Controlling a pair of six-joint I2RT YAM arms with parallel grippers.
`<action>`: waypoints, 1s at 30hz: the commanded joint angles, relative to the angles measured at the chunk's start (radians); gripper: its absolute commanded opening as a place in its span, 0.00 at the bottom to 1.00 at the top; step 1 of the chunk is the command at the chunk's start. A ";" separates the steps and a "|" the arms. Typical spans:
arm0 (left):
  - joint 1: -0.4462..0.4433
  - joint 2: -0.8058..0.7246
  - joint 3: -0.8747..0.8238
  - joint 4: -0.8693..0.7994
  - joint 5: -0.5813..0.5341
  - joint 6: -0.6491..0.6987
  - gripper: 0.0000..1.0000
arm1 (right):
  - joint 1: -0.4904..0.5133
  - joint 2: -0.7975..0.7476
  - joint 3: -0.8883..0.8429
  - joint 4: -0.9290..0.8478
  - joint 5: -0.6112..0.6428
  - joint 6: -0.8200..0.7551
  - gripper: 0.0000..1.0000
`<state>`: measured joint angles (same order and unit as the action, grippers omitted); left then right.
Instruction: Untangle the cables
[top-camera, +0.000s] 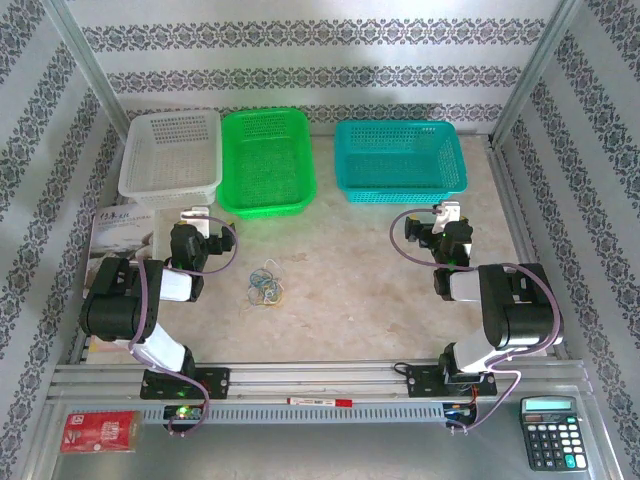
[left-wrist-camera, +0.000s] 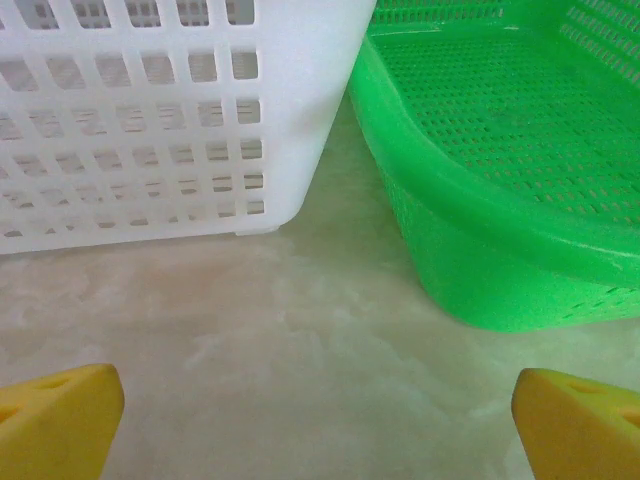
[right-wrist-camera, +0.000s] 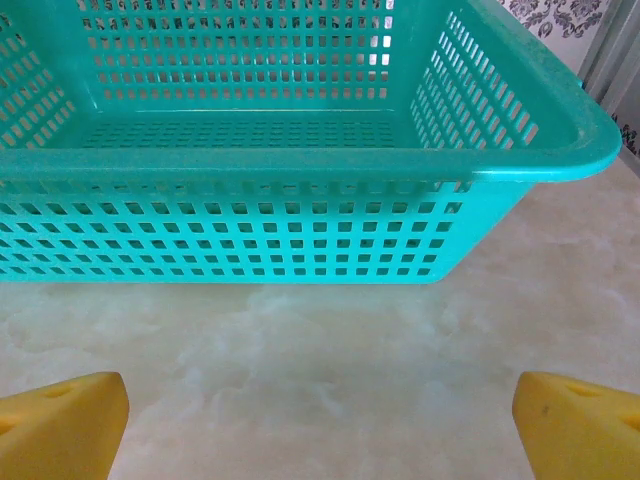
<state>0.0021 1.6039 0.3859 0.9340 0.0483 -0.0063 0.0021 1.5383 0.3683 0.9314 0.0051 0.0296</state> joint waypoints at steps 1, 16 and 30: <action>0.008 -0.011 0.004 0.011 0.002 0.013 1.00 | -0.002 -0.009 0.009 0.012 -0.025 0.010 0.98; 0.007 -0.011 0.003 0.011 -0.014 0.007 1.00 | -0.004 -0.008 0.011 0.012 -0.024 0.013 0.98; 0.006 -0.011 0.001 0.015 -0.036 0.002 1.00 | -0.006 -0.009 0.010 0.012 -0.028 0.015 0.98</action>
<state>0.0021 1.6035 0.3859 0.9344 0.0219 -0.0063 0.0021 1.5383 0.3683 0.9314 0.0051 0.0299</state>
